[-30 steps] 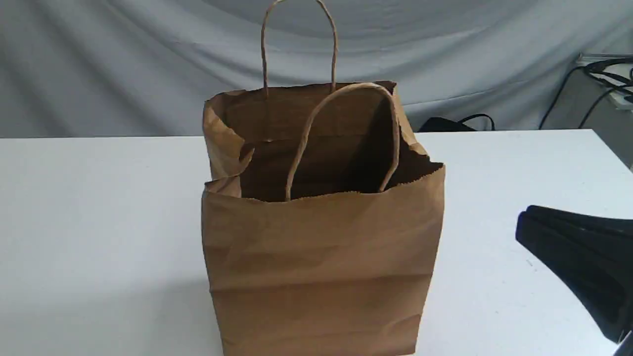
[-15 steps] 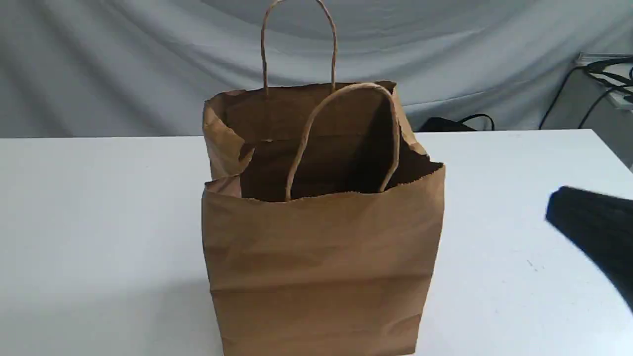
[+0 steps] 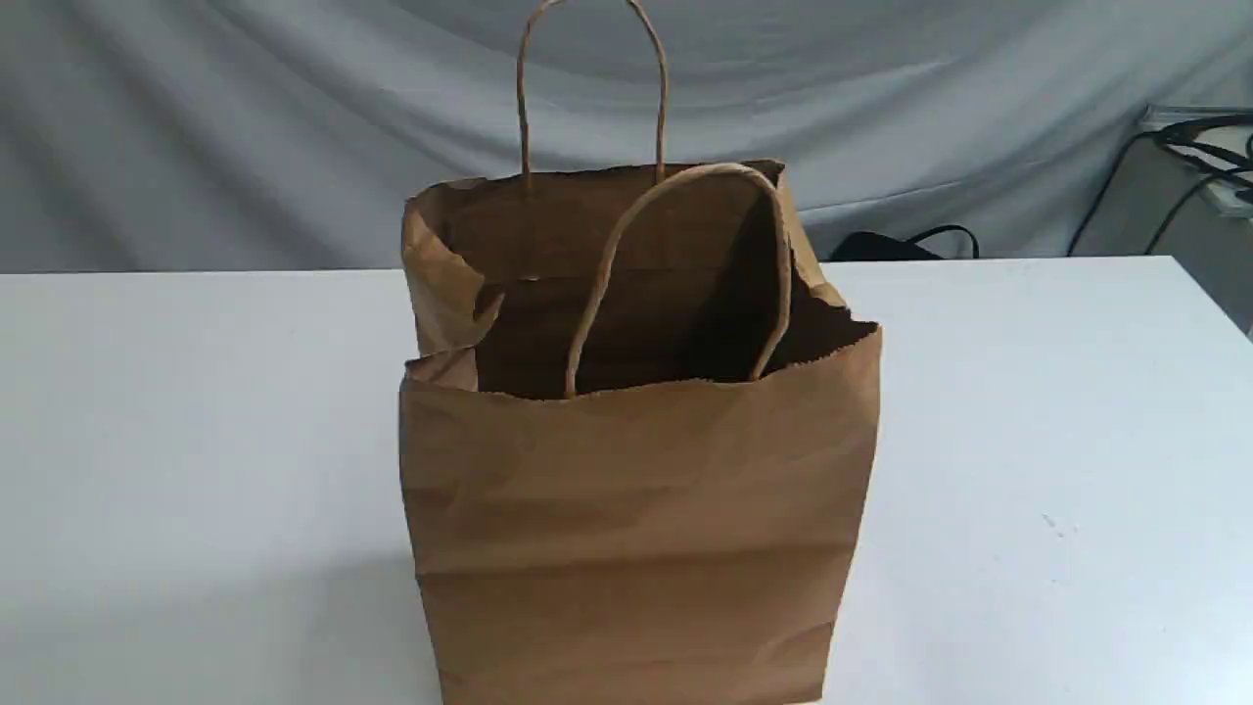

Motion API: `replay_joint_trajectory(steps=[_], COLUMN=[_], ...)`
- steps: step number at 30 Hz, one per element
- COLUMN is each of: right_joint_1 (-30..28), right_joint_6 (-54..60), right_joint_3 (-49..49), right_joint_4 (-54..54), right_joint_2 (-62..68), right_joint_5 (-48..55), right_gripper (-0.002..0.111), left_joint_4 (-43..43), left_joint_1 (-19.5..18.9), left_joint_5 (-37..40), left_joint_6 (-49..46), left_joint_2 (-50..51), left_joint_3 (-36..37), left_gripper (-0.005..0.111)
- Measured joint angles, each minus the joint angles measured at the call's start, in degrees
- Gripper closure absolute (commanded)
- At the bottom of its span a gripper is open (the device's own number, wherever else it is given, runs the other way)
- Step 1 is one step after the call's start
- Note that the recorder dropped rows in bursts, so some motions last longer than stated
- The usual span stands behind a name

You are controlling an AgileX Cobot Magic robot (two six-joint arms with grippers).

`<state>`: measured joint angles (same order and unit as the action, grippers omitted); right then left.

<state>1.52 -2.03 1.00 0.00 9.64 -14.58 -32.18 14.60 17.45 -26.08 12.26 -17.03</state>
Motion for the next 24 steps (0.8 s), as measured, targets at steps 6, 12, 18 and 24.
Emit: replay_joint_trajectory(steps=[6,12,18,24], right_joint_1=[-5.31,-7.14,-7.15,-7.15], right_joint_6=[-2.38,-2.14,-0.49,-0.06], right_joint_3=[-0.78,-0.78,-0.78,-0.78], right_joint_4=[-0.44,-1.38,-1.75,0.0], right_joint_2=[-6.6,-9.26,-9.26,-9.26], right_joint_5=[4.23,15.52,24.47,25.51], right_gripper=[0.108,0.108,0.108,0.108], left_joint_4=[0.0,0.0,0.0,0.0], left_joint_1=[0.0,0.0,0.0,0.0], left_joint_5=[0.0,0.0,0.0,-0.12], left_joint_6=[0.0,0.0,0.0,0.0], left_joint_2=[0.0,0.0,0.0,0.0], left_joint_3=[0.0,0.0,0.0,0.0], left_gripper=[0.107,0.107,0.107,0.107])
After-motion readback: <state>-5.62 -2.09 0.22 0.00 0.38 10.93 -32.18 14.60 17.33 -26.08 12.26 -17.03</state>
